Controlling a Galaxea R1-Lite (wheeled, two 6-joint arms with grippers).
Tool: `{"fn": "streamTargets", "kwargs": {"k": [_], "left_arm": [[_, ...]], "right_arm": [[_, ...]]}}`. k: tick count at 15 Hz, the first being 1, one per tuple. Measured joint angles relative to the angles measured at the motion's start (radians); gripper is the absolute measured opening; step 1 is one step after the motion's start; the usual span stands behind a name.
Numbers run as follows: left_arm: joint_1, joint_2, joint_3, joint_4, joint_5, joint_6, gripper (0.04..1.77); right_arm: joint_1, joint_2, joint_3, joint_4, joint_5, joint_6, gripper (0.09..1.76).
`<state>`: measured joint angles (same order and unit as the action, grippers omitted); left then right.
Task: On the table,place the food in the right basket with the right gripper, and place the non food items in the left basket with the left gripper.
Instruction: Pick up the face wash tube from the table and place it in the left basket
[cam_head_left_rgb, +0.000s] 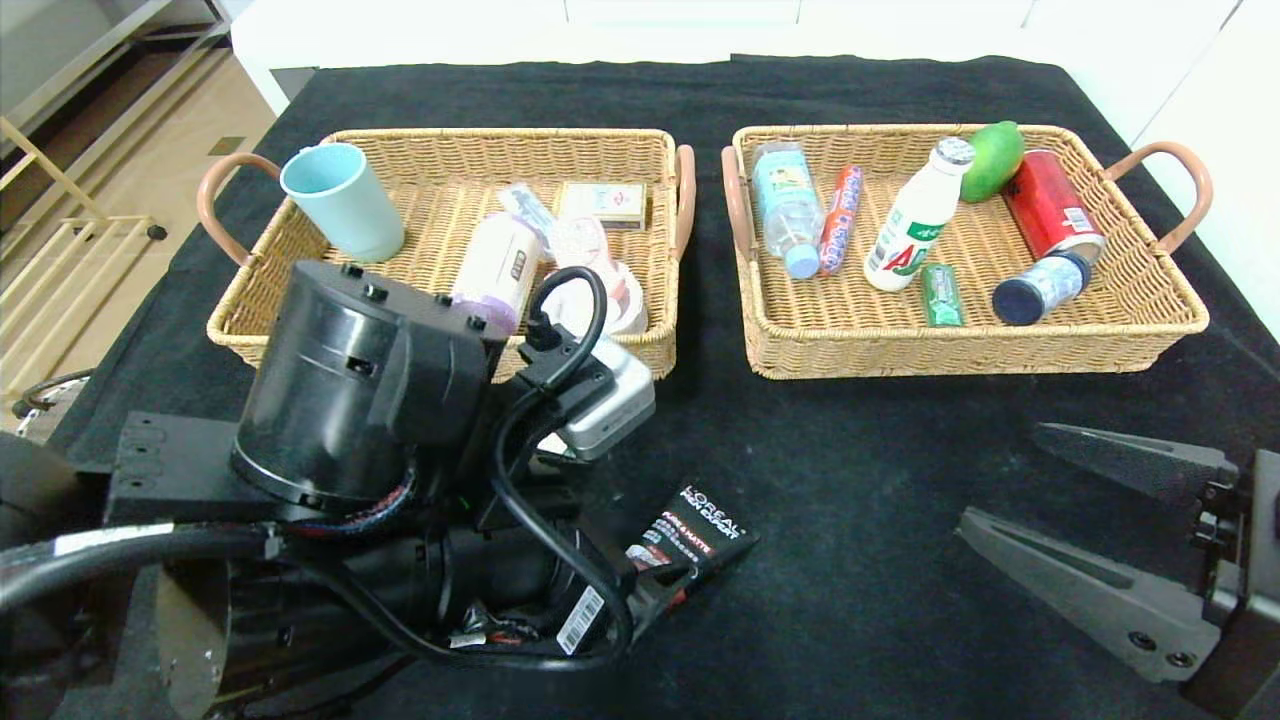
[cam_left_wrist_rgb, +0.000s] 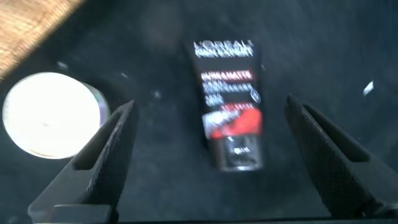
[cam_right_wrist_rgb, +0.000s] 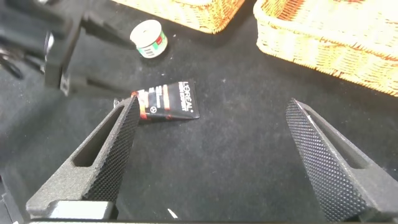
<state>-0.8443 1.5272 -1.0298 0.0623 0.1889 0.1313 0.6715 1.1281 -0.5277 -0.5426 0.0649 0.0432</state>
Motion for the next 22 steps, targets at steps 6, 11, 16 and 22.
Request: {"fn": "streamTargets", "kwargs": {"k": [6,11,16,22], "left_arm": [[-0.010,0.011,0.071,0.000,-0.001,0.035,1.70],[-0.023,0.051,0.067,-0.002,0.000,0.060,1.71],[-0.034,0.082,0.062,-0.011,0.008,0.060,1.71],[-0.035,0.118,0.050,-0.014,0.011,0.057,1.72]], "right_arm": [[0.000,-0.010,-0.001,0.001,0.001,0.001,1.71],[0.000,-0.012,0.000,0.001,0.000,0.000,1.71],[0.000,-0.012,-0.001,0.001,0.000,0.000,1.71],[0.000,-0.011,0.000,0.001,0.000,-0.001,1.71]]}}
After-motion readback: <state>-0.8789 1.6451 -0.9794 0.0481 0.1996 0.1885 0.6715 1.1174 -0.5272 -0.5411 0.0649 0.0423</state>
